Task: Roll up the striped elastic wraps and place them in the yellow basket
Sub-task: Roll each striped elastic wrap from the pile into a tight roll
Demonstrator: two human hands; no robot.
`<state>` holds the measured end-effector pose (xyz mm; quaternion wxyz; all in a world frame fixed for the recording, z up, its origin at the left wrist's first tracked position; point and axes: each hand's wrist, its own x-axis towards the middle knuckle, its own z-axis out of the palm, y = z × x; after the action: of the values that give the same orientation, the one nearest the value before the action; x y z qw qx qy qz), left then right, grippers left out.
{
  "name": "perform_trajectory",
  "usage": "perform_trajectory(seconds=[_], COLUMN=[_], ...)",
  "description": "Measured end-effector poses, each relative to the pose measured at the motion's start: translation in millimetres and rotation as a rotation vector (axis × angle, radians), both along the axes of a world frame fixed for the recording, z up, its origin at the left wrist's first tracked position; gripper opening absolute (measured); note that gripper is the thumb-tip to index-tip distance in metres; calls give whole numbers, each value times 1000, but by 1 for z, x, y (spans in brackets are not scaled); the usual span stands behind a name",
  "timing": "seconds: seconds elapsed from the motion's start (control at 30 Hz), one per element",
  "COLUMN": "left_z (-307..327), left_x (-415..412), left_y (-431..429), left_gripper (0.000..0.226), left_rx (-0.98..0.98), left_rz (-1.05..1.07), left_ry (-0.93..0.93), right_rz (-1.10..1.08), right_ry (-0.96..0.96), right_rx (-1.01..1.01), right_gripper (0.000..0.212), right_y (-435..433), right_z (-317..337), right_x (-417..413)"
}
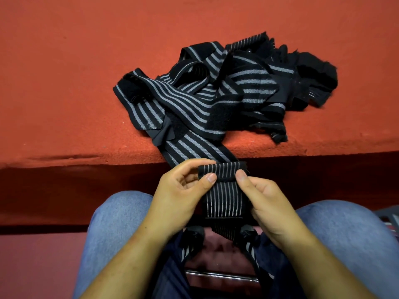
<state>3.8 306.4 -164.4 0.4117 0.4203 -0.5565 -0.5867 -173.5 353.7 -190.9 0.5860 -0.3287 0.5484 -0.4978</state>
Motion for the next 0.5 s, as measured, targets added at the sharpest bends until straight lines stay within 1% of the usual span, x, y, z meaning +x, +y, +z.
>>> perform_trajectory(seconds=[0.13, 0.3, 0.4, 0.5], left_z=[1, 0, 0, 0], left_x=[-1, 0, 2, 2], left_y=[0, 0, -1, -2], left_gripper=[22, 22, 25, 30], left_rx=[-9, -11, -75, -115], left_rz=[6, 5, -5, -15], left_ry=[22, 17, -41, -61], right_rz=[15, 28, 14, 5], right_ry=[-23, -175, -232, -238], right_rx=[14, -43, -68, -88], right_gripper=[62, 47, 49, 51], right_y=[1, 3, 3, 2], right_z=[3, 9, 15, 16], right_x=[-1, -3, -1, 0])
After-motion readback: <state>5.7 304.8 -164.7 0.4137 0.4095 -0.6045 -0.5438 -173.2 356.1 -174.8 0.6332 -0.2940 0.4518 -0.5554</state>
